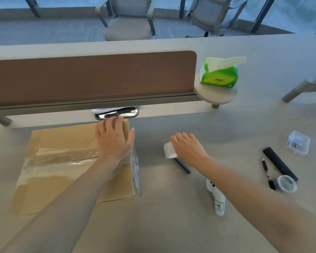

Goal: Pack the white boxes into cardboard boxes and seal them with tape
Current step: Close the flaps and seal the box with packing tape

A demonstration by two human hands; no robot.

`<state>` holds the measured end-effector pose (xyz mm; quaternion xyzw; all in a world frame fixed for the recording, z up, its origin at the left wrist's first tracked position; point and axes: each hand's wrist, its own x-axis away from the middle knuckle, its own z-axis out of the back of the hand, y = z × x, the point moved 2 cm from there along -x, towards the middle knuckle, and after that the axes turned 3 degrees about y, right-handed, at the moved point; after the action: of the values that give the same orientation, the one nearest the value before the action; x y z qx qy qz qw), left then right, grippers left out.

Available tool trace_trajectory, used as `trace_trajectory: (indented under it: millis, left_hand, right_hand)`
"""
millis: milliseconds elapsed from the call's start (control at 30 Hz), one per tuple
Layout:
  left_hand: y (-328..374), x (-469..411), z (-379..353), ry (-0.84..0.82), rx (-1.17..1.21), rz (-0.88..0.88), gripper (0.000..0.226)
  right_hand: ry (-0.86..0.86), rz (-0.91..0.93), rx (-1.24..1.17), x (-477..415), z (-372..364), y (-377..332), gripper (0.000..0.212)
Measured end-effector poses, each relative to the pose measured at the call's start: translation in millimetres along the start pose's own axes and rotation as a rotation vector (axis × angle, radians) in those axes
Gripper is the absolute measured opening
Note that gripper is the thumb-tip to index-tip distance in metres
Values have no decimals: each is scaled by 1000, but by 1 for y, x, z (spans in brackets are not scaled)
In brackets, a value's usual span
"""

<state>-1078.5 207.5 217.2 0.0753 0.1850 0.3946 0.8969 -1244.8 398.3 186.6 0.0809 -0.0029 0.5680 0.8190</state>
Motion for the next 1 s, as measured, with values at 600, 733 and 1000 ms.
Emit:
trace_trajectory:
  millis: [600, 733, 1000]
  left_hand:
    - [139, -30, -57, -1367, 122, -101, 20]
    - [133, -29, -64, -1342, 148, -60, 15]
    - [134, -33, -67, -1338, 142, -32, 16]
  right_hand:
    - [143, -517, -710, 28, -34, 7, 59]
    - [72, -975, -1084, 51, -63, -3, 84]
    - [-173, -637, -638, 56, -76, -19, 28]
